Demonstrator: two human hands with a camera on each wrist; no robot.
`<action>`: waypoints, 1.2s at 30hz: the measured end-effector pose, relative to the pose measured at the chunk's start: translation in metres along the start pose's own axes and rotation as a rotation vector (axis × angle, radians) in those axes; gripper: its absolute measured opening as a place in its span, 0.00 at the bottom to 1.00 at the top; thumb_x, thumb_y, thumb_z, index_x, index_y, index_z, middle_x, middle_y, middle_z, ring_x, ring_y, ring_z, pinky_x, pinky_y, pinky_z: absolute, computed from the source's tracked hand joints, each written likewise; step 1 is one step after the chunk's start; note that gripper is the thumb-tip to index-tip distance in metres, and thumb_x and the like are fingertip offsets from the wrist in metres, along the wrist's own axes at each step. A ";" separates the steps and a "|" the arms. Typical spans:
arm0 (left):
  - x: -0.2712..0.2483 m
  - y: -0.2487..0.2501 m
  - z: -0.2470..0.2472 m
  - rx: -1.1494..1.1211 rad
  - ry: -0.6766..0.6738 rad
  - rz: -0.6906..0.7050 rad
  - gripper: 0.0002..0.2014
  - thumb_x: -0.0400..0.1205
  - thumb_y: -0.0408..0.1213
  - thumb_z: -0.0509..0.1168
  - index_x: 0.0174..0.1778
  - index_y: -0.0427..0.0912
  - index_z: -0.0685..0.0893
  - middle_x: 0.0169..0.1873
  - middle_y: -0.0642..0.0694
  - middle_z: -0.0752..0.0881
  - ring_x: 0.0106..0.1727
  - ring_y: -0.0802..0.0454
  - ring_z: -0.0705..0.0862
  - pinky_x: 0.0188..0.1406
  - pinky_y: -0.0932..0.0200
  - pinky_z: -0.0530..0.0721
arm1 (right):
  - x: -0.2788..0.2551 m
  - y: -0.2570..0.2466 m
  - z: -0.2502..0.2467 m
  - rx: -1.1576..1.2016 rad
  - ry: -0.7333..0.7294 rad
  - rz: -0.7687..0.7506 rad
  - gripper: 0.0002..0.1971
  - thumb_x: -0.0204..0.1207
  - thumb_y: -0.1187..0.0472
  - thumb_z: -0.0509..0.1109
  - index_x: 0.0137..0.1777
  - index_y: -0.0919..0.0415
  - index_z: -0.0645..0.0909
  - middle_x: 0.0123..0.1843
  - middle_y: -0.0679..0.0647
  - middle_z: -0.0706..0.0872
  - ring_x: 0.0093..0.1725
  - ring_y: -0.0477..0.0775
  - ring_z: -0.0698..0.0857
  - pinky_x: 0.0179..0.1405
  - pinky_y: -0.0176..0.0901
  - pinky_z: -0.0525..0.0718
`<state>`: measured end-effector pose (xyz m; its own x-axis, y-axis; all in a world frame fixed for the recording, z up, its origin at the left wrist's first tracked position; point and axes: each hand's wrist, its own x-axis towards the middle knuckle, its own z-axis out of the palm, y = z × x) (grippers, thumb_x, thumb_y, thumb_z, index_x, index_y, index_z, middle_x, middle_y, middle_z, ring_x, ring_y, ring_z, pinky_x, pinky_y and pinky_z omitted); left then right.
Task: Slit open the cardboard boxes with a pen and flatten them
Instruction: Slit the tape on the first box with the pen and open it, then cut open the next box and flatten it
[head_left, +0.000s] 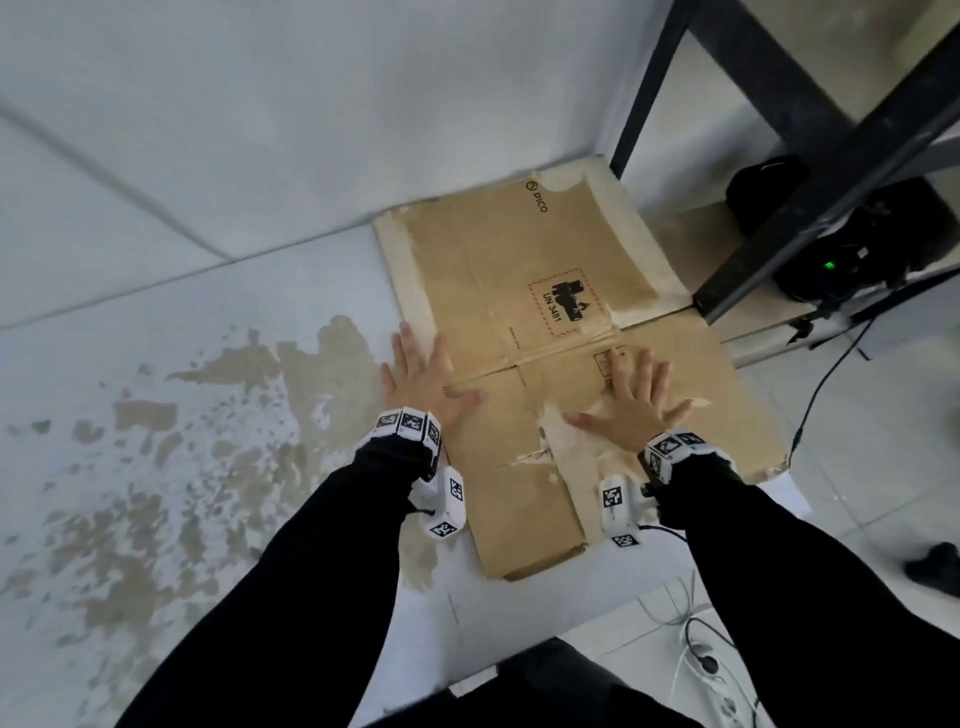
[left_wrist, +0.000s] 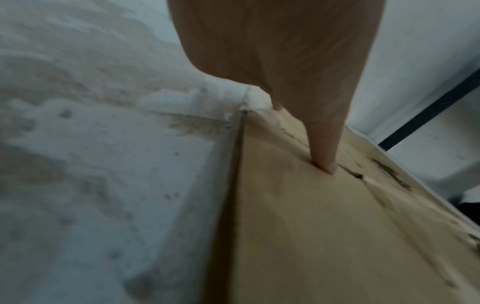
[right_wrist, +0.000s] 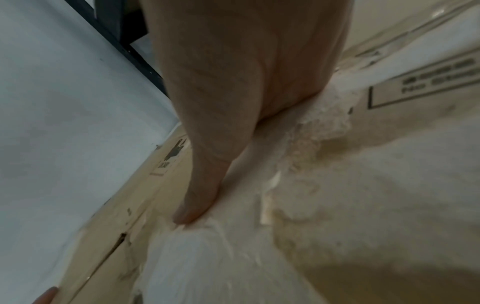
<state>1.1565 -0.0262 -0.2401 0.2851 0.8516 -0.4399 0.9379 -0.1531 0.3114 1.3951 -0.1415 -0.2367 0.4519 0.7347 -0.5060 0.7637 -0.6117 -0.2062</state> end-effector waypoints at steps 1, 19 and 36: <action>0.000 -0.001 0.002 0.033 -0.011 0.019 0.51 0.75 0.67 0.61 0.84 0.49 0.38 0.81 0.42 0.29 0.82 0.44 0.30 0.80 0.38 0.36 | 0.002 0.000 0.002 -0.016 0.004 0.006 0.57 0.61 0.23 0.64 0.80 0.38 0.30 0.83 0.52 0.29 0.82 0.64 0.31 0.71 0.81 0.36; -0.318 -0.164 0.066 -1.143 0.513 -0.505 0.12 0.85 0.33 0.61 0.37 0.36 0.83 0.27 0.41 0.86 0.27 0.53 0.84 0.28 0.67 0.79 | -0.206 -0.209 0.118 0.468 -0.586 -0.887 0.06 0.81 0.64 0.63 0.52 0.55 0.81 0.44 0.50 0.88 0.45 0.47 0.87 0.47 0.34 0.81; -0.611 -0.433 0.255 -1.756 0.364 -1.623 0.09 0.86 0.33 0.59 0.56 0.29 0.77 0.33 0.37 0.81 0.30 0.45 0.78 0.10 0.66 0.73 | -0.442 -0.440 0.387 -0.547 -1.062 -1.035 0.09 0.81 0.59 0.63 0.58 0.57 0.79 0.55 0.58 0.86 0.54 0.56 0.86 0.50 0.42 0.79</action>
<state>0.6265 -0.6081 -0.3204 -0.3979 -0.1332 -0.9077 -0.7238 0.6535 0.2214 0.6811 -0.3111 -0.2466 -0.6857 0.0746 -0.7240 0.6975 0.3515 -0.6244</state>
